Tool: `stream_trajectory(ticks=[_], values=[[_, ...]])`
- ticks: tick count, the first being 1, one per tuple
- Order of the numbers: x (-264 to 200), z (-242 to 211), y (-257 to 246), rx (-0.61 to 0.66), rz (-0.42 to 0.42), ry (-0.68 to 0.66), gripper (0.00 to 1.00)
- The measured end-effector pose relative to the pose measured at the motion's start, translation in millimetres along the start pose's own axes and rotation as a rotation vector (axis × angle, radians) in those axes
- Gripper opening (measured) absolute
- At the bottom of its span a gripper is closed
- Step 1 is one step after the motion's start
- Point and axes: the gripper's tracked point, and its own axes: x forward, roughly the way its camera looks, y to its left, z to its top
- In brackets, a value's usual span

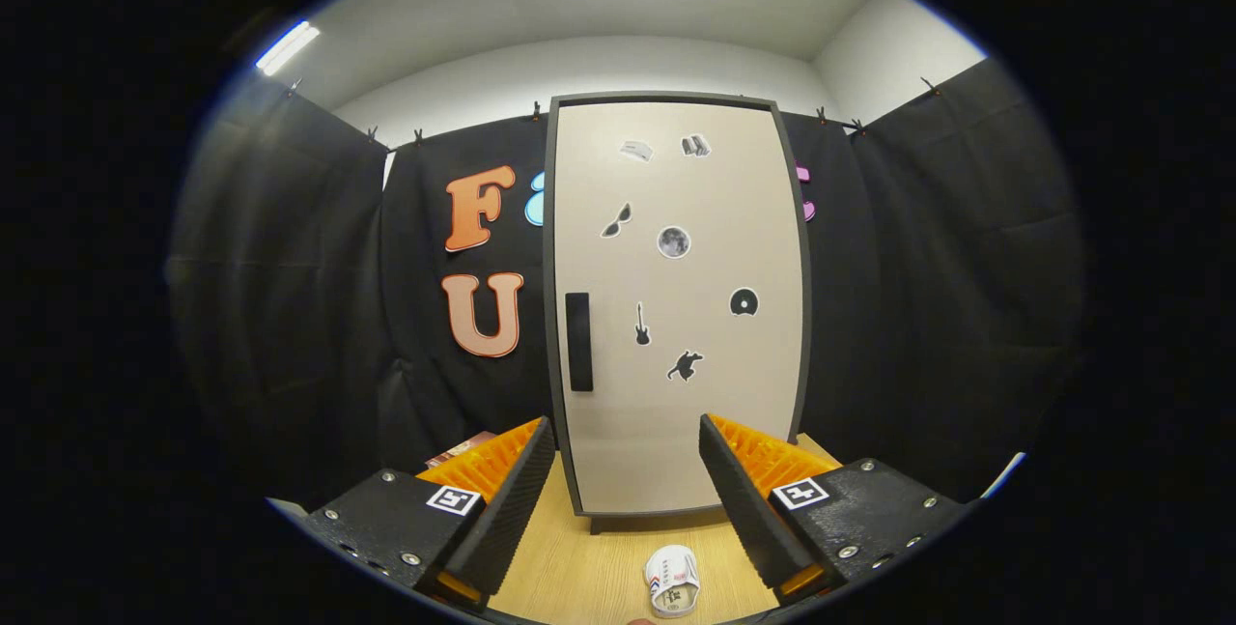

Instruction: Open the shoe cabinet door, grab the shoes and put them into the shoe cabinet, then close the shoe cabinet door.

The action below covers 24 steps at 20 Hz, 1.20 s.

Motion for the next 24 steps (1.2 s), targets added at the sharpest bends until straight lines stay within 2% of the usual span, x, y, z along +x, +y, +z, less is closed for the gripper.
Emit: stream_trajectory(ticks=[12,17,24], values=[[125.8,10.5,54.4,-0.027,0.090,-0.020,0.94],[175.3,5.0,62.2,-0.049,0.073,-0.020,0.94],[217.4,6.2,68.3,-0.046,0.060,-0.035,0.94]])
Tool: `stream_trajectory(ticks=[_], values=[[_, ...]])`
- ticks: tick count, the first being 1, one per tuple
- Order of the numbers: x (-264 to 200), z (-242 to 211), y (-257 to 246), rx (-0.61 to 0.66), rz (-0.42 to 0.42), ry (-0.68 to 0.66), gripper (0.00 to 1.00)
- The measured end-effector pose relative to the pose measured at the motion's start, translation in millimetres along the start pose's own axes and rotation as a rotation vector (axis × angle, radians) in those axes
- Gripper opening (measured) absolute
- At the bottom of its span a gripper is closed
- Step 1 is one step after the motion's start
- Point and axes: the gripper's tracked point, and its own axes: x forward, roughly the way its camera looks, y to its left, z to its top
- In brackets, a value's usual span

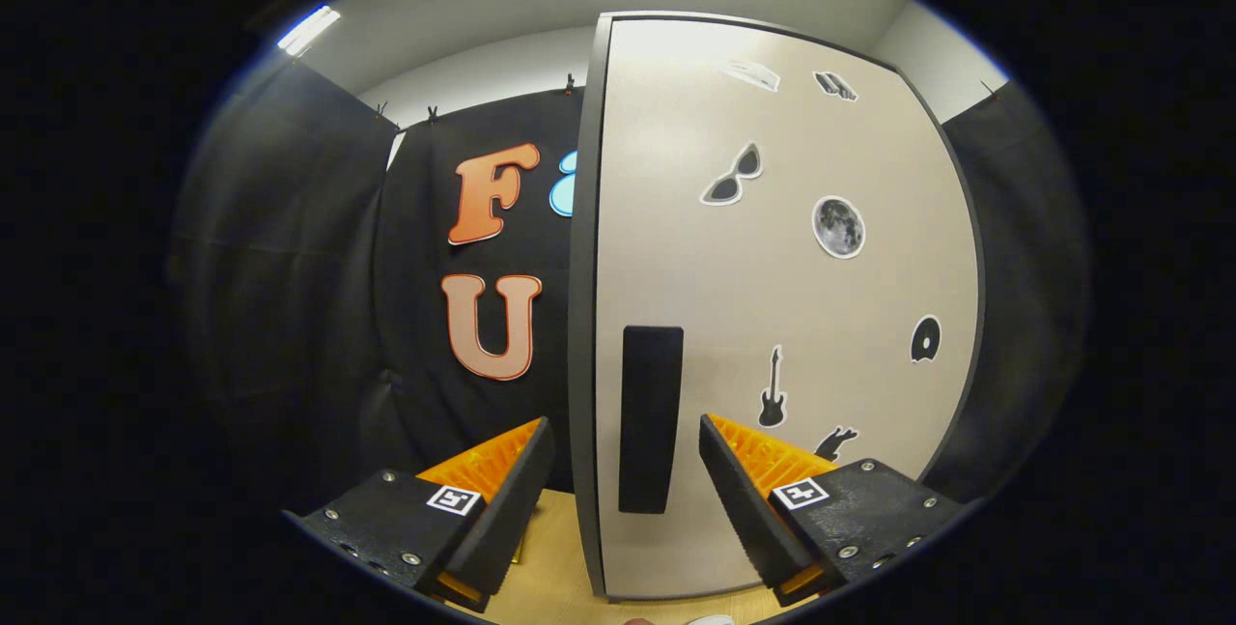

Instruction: Open the shoe cabinet door, grab the shoes and put them into the shoe cabinet, then close the shoe cabinet door.

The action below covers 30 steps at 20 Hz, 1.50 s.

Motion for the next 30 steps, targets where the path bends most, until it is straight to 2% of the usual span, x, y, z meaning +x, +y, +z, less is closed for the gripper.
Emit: stream_trajectory(ticks=[6,8,12,14,15,22,30], values=[[19.6,-8.0,-6.5,0.008,-0.039,0.018,0.94],[23.7,-12.8,-7.0,0.010,-0.046,0.034,0.88],[27.2,-21.2,-9.8,0.008,-0.061,0.060,0.63],[26.5,-21.2,-11.0,0.013,-0.061,0.053,0.42],[25.6,-21.4,-10.8,0.023,-0.058,0.051,0.38],[6.2,-19.3,-12.0,0.042,-0.027,0.056,0.33],[-67.4,-18.8,-36.5,0.086,0.007,0.054,0.30]])
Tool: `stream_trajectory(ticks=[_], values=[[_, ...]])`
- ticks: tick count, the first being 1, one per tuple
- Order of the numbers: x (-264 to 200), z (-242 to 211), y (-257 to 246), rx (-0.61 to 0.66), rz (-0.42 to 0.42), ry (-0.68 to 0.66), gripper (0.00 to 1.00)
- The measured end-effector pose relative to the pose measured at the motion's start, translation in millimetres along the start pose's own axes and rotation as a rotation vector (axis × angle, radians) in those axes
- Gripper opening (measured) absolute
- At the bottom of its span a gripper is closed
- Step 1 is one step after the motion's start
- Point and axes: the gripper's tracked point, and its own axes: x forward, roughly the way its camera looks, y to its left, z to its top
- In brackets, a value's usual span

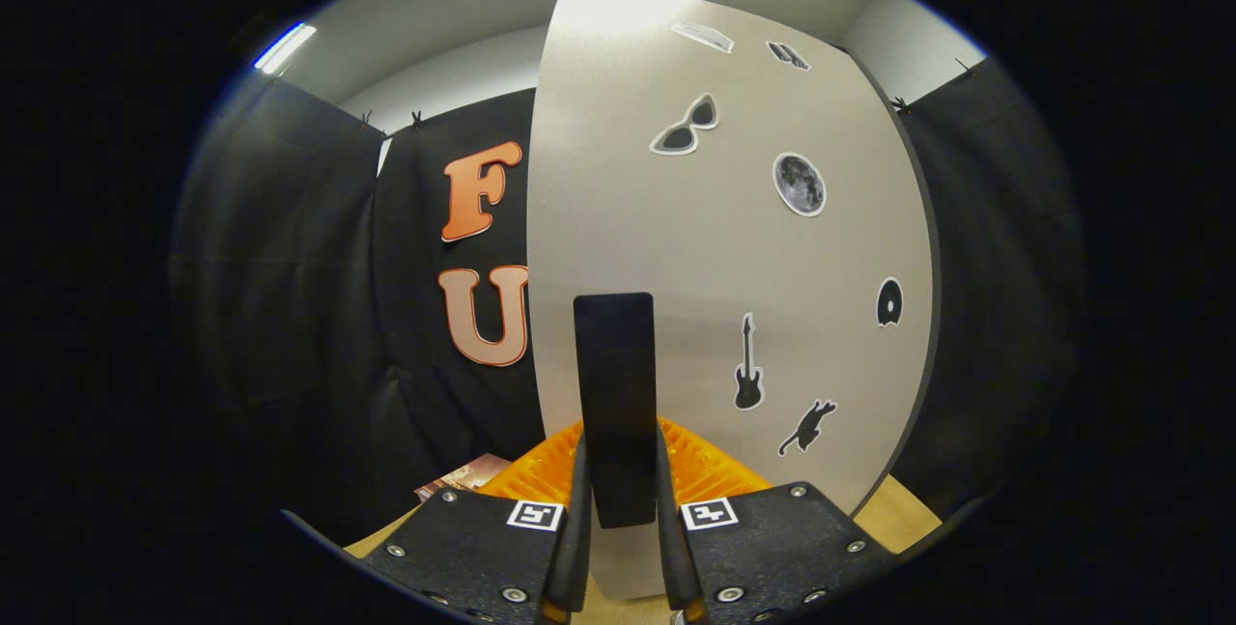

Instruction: Open the shoe cabinet door, grab the shoes and put them into the shoe cabinet, then close the shoe cabinet door.

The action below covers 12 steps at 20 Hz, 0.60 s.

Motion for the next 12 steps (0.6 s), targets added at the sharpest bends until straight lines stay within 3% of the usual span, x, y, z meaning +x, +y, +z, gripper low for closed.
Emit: stream_trajectory(ticks=[12], values=[[-95.2,4.5,-53.4,0.043,-0.066,-0.002,0.30]])
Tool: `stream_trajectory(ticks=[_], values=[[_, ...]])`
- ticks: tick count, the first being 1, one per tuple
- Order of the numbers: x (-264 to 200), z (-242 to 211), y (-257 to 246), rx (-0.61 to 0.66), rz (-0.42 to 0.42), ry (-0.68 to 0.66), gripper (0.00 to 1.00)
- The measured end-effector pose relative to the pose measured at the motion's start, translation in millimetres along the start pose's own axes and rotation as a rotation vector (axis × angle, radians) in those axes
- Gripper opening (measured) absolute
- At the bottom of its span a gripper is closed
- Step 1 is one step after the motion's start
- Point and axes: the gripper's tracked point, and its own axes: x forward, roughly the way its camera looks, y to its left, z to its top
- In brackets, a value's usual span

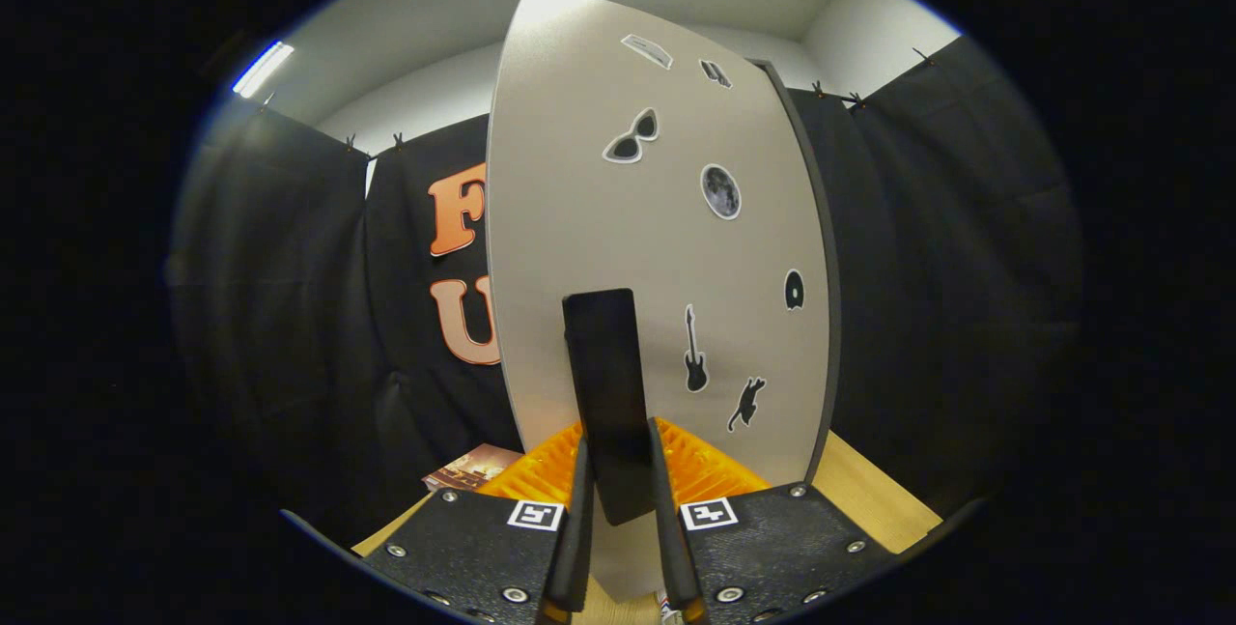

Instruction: Open the shoe cabinet door, grab the shoes and put them into the shoe cabinet, then close the shoe cabinet door.

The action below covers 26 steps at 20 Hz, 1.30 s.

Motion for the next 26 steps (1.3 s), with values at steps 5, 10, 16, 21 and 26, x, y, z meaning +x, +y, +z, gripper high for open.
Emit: stream_trajectory(ticks=[5,10,16,21,26], values=[[-27.0,4.9,-29.9,-0.006,-0.052,0.003,0.30],[-66.3,7.9,-68.6,-0.003,-0.119,0.001,0.30],[-91.8,12.8,-119.2,-0.028,-0.199,0.001,0.30],[-105.1,16.9,-157.2,-0.018,-0.253,-0.003,0.30],[-108.5,13.7,-192.8,-0.011,-0.304,0.010,0.28]])
